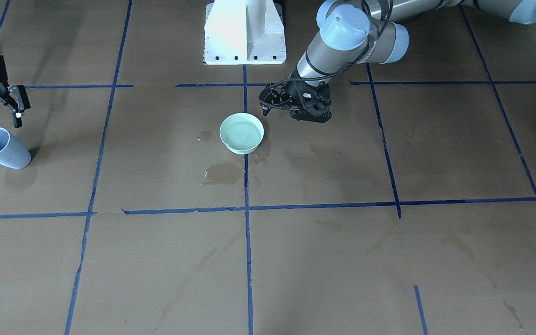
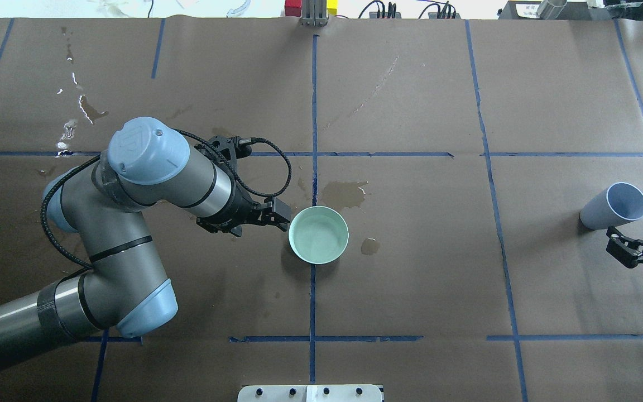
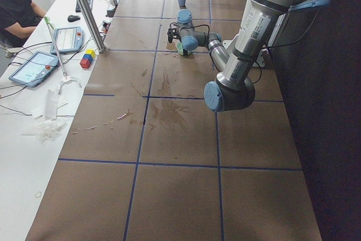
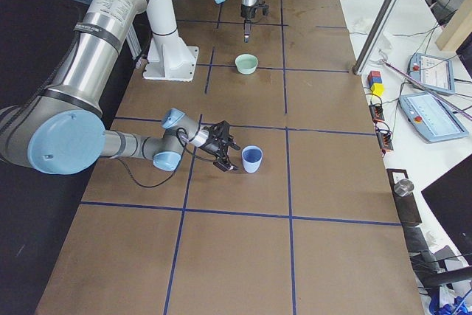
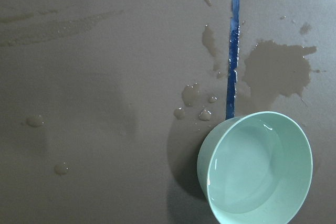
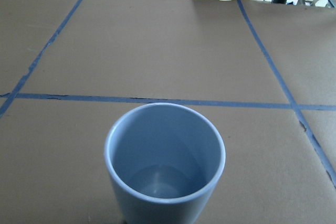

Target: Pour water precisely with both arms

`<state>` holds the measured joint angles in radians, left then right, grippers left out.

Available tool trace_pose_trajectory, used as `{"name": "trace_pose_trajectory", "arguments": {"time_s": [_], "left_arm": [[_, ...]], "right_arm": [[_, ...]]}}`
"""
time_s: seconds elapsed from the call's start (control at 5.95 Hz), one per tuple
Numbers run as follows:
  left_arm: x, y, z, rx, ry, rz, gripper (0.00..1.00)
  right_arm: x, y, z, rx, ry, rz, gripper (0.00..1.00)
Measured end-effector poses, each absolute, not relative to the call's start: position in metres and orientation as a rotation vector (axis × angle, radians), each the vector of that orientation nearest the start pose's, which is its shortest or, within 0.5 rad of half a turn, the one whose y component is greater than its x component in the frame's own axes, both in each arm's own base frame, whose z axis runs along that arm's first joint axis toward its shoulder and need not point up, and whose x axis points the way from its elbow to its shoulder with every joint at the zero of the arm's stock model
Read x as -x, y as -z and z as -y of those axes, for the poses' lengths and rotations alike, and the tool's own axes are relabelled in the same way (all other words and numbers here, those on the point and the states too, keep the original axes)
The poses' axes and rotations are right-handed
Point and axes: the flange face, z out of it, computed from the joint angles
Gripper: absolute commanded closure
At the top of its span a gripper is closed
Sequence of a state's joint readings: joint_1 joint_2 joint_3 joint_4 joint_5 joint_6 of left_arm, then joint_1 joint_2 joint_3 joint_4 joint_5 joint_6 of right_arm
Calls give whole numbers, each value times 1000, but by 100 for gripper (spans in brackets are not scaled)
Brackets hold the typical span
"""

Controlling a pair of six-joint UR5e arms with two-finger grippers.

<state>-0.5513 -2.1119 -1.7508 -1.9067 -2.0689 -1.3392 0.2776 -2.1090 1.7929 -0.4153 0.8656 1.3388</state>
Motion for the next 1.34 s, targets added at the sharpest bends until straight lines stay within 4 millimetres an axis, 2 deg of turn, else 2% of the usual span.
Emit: {"name": "trace_pose_trajectory", "arguments": {"time_s": [0.17,0.5,1.01,1.34], "left_arm": [[-498,-224,408,21,24,-1124,0],[-498,-224,409,21,24,-1123,0],[-495,-222,410,17,28,-1127,0],[-490,-222,409,16,31,-1131,0]], "right_arm": [[222,-636,264,-933,-355,578,0],[239,-641,269,-1037,-400,556,0],[260,-640,275,-1095,-436,556,0],[262,-642,276,-1111,-440,546,1]]}}
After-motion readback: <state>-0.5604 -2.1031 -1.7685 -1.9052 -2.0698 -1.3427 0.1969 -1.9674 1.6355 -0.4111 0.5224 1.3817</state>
